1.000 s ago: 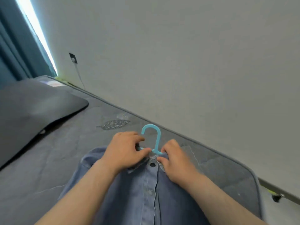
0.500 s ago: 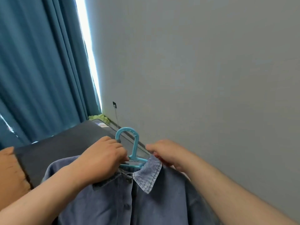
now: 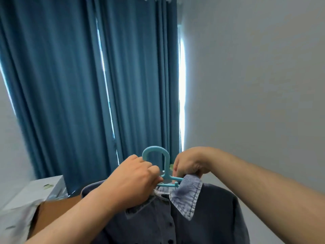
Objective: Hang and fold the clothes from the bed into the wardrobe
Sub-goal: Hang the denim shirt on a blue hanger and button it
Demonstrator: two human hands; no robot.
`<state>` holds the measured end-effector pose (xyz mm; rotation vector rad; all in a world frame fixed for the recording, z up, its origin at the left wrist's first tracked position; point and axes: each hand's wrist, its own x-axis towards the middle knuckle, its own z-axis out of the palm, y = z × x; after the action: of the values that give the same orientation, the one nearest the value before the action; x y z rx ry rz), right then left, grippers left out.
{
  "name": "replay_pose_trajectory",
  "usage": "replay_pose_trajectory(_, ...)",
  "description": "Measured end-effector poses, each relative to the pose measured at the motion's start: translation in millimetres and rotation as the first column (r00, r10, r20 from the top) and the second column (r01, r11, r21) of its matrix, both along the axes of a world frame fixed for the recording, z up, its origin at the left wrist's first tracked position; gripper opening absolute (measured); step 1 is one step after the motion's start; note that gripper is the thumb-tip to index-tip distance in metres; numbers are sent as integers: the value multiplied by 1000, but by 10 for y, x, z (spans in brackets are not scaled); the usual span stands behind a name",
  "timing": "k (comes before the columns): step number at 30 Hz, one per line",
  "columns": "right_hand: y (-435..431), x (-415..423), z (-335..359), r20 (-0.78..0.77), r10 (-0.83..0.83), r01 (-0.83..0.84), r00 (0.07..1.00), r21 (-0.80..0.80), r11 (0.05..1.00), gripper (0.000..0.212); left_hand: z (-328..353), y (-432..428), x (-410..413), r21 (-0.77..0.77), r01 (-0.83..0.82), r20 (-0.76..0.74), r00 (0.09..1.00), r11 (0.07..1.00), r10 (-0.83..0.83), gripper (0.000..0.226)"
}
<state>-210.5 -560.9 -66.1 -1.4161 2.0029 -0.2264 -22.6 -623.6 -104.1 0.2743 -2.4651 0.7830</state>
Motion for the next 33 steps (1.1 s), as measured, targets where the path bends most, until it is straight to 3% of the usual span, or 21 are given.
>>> replay_pose_trajectory(3,-42,256,175,208,42,-60,977,78,995,12,194,41,390,-53,-94,-22,995,994,93,35)
replay_pose_trajectory(5,-38,464,246,256,103,-128,961,85,988,7,270,96,624,-90,-144,-41,989,986,141,35)
replay_pose_trajectory(6,-40,588,279,235,125,-137,964,35,990,8,304,109,744,-99,-164,-51,986,981,160,35)
replay_pose_trajectory(8,-51,853,344,29,154,-146,988,-188,971,9,370,98,1001,-110,-209,-55,977,972,204,34)
replay_pose_trajectory(10,-66,1109,435,-207,95,-184,974,-470,863,12,432,46,1287,-133,-267,-52,963,954,263,35)
replay_pose_trajectory(11,-68,1248,483,-251,55,-198,966,-590,783,14,468,2,1439,-132,-292,-60,956,947,287,36)
replay_pose_trajectory(16,26,2032,641,-158,37,-159,987,-899,408,20,801,-81,2262,-28,-308,-192,935,951,297,32)
replay_pose_trajectory(18,52,2333,700,-217,75,-229,973,-917,325,23,972,-24,2581,-64,-361,-197,919,931,342,29)
replay_pose_trajectory(20,60,2627,772,-258,151,-297,954,-880,371,24,1132,79,2856,-69,-440,-135,893,895,428,24)
replay_pose_trajectory(25,-13,3257,910,-240,351,-387,905,-809,443,10,1343,372,3404,168,-612,14,785,773,619,18)
replay_pose_trajectory(27,-50,3457,918,-258,384,-406,887,-832,378,16,1361,448,3621,123,-613,-39,783,780,621,29)
replay_pose_trajectory(29,-83,3646,904,-260,393,-386,882,-878,283,19,1376,492,3846,109,-509,-174,836,854,520,38)
replay_pose_trajectory(31,-114,3837,886,-282,369,-369,886,-910,191,18,1414,574,4091,212,-455,-310,808,865,501,34)
replay_pose_trajectory(33,-148,3998,882,-283,359,-343,889,-932,115,16,1473,695,4319,409,-572,-276,665,711,694,60)
